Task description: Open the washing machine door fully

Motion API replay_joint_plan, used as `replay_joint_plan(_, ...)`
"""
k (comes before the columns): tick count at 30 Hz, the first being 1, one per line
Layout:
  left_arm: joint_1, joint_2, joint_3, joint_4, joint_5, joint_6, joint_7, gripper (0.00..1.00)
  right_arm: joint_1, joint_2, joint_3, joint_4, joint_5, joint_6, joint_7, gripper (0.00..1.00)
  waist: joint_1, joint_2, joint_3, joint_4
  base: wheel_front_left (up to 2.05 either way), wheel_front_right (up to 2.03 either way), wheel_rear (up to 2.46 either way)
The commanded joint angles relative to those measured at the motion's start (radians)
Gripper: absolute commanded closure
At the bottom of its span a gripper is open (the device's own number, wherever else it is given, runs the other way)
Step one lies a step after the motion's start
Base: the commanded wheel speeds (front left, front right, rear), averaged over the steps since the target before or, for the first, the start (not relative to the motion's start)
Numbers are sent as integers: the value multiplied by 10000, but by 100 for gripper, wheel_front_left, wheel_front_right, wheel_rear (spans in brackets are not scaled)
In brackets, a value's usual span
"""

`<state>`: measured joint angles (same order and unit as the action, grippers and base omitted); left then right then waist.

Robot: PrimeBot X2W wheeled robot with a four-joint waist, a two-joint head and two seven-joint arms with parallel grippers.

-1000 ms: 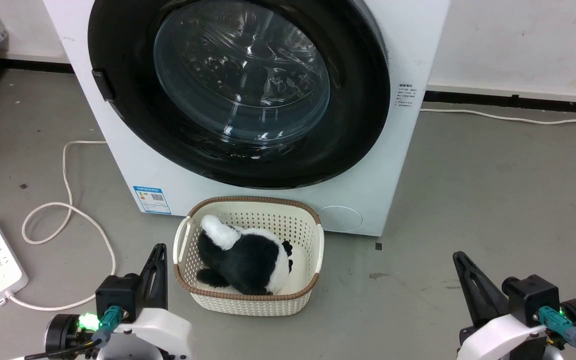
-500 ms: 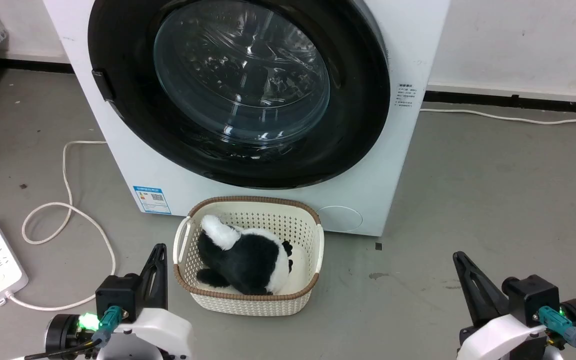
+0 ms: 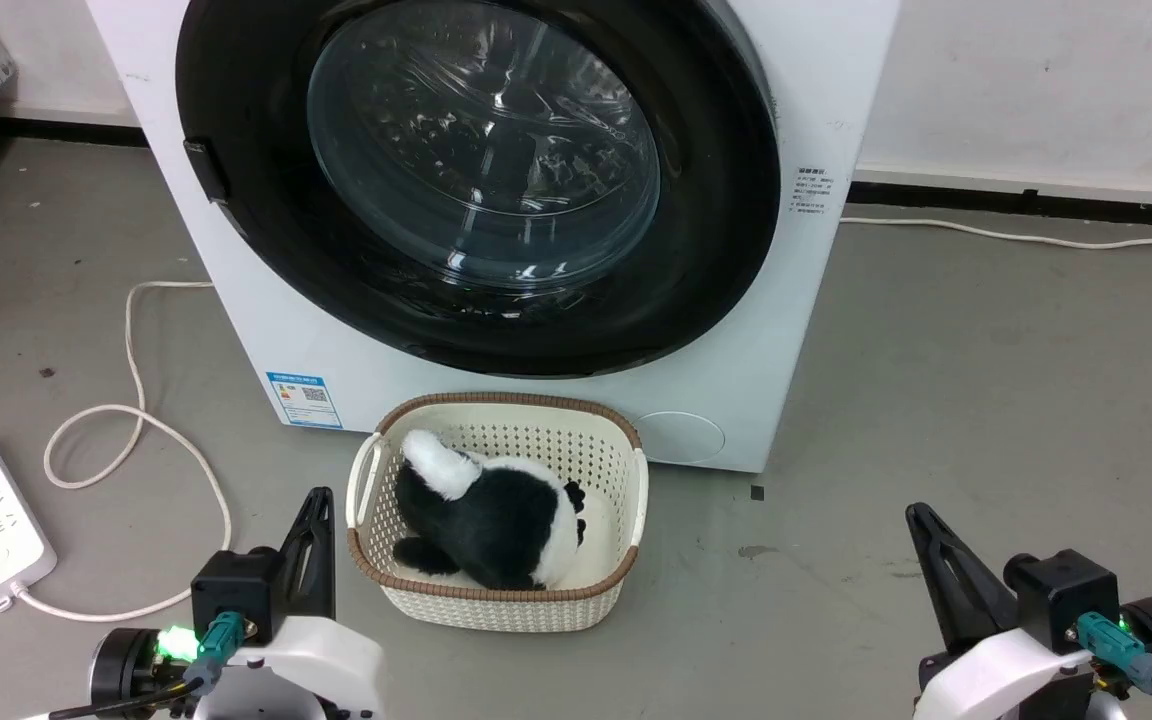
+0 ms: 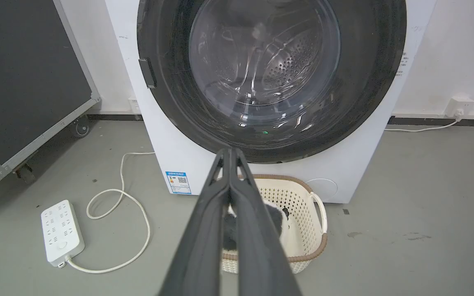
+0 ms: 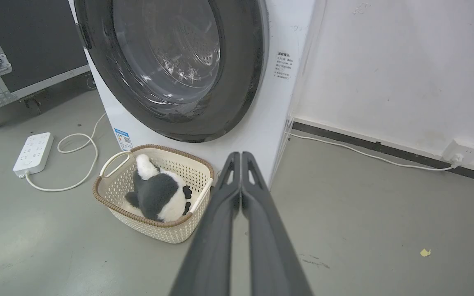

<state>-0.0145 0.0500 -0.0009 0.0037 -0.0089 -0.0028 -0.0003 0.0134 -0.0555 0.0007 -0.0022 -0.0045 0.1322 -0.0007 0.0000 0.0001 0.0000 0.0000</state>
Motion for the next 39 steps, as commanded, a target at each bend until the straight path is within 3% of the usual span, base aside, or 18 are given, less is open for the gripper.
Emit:
replay_joint_plan(1,145,3,9,-37,89,28,3,100,-134,53,-7,22,45,-15,7,100,0,-1,0,0,0,0,0)
replay_joint_plan(15,145,3,9,-37,89,28,3,100,-134,53,-7,22,45,-15,7,100,0,-1,0,0,0,0,0)
replay_joint_plan(16,0,0,0,0,0,0,0,0,-1,0,0,0,0,0,0,0,0,-1,0,0,0,0,0)
replay_joint_plan(39,-123,30,-369,54,35,143,-434,0,-82,-7,-75,-110,-13,-1,-433,0,0,-1,316,152,0,0,0)
